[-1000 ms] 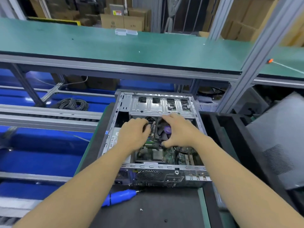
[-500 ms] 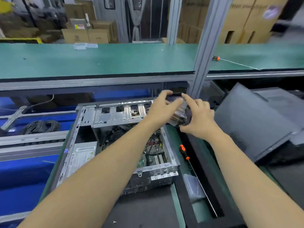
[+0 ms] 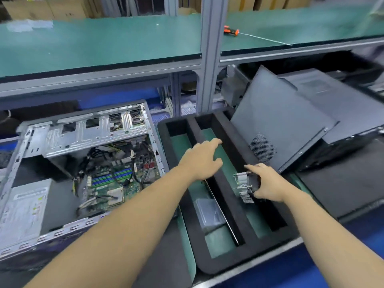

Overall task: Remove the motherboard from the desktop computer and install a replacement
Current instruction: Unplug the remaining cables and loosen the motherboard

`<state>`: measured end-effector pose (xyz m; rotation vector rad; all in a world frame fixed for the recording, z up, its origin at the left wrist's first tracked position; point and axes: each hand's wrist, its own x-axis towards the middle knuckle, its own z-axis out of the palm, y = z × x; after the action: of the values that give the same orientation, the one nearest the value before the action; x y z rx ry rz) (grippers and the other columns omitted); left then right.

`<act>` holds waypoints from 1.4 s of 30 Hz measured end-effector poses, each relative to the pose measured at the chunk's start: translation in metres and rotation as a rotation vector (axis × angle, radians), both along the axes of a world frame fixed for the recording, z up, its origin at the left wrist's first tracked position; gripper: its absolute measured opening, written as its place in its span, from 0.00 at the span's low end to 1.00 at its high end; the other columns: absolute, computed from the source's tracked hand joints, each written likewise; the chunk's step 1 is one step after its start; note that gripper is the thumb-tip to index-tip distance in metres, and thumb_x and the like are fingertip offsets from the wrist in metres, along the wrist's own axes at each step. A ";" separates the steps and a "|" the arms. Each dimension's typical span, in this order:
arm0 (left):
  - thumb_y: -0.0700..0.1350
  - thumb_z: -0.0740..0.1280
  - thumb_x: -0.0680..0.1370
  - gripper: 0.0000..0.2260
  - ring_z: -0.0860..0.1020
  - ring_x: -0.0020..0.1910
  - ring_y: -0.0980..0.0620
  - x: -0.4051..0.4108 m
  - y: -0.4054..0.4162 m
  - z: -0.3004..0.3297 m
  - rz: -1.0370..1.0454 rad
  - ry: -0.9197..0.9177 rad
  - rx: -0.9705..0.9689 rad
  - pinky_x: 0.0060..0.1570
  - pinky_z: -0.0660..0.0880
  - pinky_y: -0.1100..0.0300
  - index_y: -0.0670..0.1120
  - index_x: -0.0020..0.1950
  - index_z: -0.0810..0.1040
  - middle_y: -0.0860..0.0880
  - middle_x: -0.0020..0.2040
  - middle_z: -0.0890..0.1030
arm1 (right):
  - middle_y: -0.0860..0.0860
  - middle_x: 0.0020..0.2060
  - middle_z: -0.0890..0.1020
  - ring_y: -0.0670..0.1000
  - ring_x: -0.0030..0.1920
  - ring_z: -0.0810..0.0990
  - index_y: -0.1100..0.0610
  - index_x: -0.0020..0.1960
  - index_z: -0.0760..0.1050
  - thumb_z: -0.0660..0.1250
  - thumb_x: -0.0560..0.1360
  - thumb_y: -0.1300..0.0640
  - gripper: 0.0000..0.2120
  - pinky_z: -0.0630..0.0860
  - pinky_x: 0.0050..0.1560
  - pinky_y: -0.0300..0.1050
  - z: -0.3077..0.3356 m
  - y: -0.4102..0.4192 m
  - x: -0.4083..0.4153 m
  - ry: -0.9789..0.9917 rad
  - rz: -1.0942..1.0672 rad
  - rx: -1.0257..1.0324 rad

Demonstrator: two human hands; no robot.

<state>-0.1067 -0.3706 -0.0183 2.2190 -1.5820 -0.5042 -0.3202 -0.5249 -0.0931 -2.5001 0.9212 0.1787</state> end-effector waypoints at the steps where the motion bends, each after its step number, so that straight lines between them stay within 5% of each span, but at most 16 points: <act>1: 0.49 0.61 0.79 0.26 0.71 0.65 0.42 -0.002 -0.003 -0.003 0.001 -0.017 0.013 0.63 0.69 0.46 0.52 0.78 0.61 0.47 0.68 0.74 | 0.47 0.61 0.69 0.53 0.62 0.72 0.52 0.76 0.65 0.73 0.60 0.59 0.45 0.71 0.66 0.48 -0.006 -0.001 -0.004 -0.041 0.011 0.020; 9: 0.48 0.60 0.80 0.25 0.73 0.65 0.43 -0.012 -0.021 -0.016 -0.018 -0.025 0.052 0.63 0.71 0.45 0.52 0.78 0.61 0.47 0.68 0.73 | 0.32 0.55 0.65 0.48 0.62 0.69 0.41 0.72 0.69 0.71 0.61 0.57 0.41 0.72 0.65 0.44 -0.020 -0.005 -0.013 -0.172 0.025 0.184; 13: 0.49 0.59 0.81 0.23 0.73 0.66 0.43 -0.019 -0.028 -0.022 -0.076 -0.017 0.125 0.64 0.71 0.45 0.52 0.76 0.63 0.47 0.70 0.72 | 0.35 0.55 0.66 0.42 0.60 0.73 0.30 0.68 0.66 0.73 0.62 0.56 0.39 0.73 0.65 0.44 -0.022 -0.006 -0.021 -0.198 -0.011 0.274; 16: 0.49 0.59 0.81 0.21 0.73 0.66 0.45 -0.026 -0.031 -0.030 -0.134 0.014 0.182 0.63 0.72 0.44 0.52 0.75 0.64 0.47 0.70 0.71 | 0.41 0.56 0.64 0.38 0.54 0.71 0.36 0.74 0.61 0.72 0.68 0.59 0.41 0.71 0.60 0.35 -0.027 -0.008 -0.030 0.009 0.064 0.151; 20: 0.49 0.59 0.81 0.22 0.73 0.65 0.45 -0.030 -0.032 -0.040 -0.159 0.015 0.225 0.62 0.72 0.44 0.52 0.75 0.64 0.47 0.70 0.71 | 0.46 0.62 0.60 0.50 0.63 0.66 0.38 0.79 0.48 0.66 0.70 0.65 0.47 0.75 0.60 0.47 -0.038 0.010 -0.034 0.279 0.245 0.023; 25: 0.49 0.58 0.80 0.20 0.75 0.61 0.46 -0.027 -0.033 -0.042 -0.191 -0.059 0.263 0.58 0.74 0.45 0.52 0.73 0.67 0.49 0.67 0.73 | 0.50 0.63 0.65 0.54 0.65 0.64 0.43 0.77 0.55 0.75 0.68 0.55 0.44 0.73 0.60 0.51 -0.030 0.011 -0.023 0.530 0.279 -0.117; 28: 0.48 0.57 0.80 0.17 0.75 0.60 0.48 -0.019 -0.030 -0.035 -0.191 -0.131 0.212 0.56 0.75 0.50 0.52 0.69 0.72 0.51 0.63 0.76 | 0.53 0.60 0.69 0.58 0.63 0.69 0.52 0.70 0.67 0.73 0.71 0.56 0.29 0.76 0.56 0.55 -0.003 0.017 0.010 0.693 0.270 -0.130; 32: 0.47 0.56 0.81 0.12 0.77 0.53 0.46 0.005 -0.016 -0.010 -0.134 -0.277 0.026 0.44 0.70 0.54 0.50 0.56 0.78 0.51 0.52 0.81 | 0.54 0.57 0.78 0.59 0.55 0.79 0.56 0.60 0.75 0.60 0.77 0.59 0.13 0.78 0.52 0.52 0.051 0.039 0.079 0.353 0.178 -0.232; 36: 0.49 0.55 0.80 0.11 0.76 0.46 0.44 0.058 0.029 0.025 0.026 -0.293 -0.236 0.43 0.72 0.50 0.47 0.48 0.76 0.49 0.42 0.79 | 0.50 0.37 0.74 0.59 0.41 0.77 0.54 0.39 0.69 0.59 0.75 0.58 0.06 0.72 0.38 0.49 0.104 0.091 0.154 -0.230 0.130 -0.304; 39: 0.48 0.57 0.80 0.10 0.75 0.43 0.44 0.114 0.085 0.040 0.163 -0.345 -0.284 0.40 0.71 0.51 0.47 0.46 0.76 0.49 0.41 0.78 | 0.52 0.38 0.79 0.58 0.41 0.77 0.57 0.41 0.74 0.59 0.76 0.58 0.07 0.75 0.40 0.51 0.119 0.133 0.208 -0.470 0.177 -0.192; 42: 0.48 0.58 0.81 0.08 0.77 0.42 0.42 0.159 0.150 0.036 0.279 -0.368 -0.124 0.36 0.69 0.53 0.49 0.44 0.74 0.48 0.41 0.78 | 0.55 0.44 0.82 0.58 0.45 0.78 0.56 0.47 0.79 0.59 0.76 0.59 0.09 0.76 0.44 0.51 0.114 0.174 0.259 -0.418 0.319 -0.042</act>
<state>0.0521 -0.2206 0.0172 2.4808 -1.3822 0.0849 -0.0611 -0.3513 0.0205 -2.5668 0.3603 -0.2574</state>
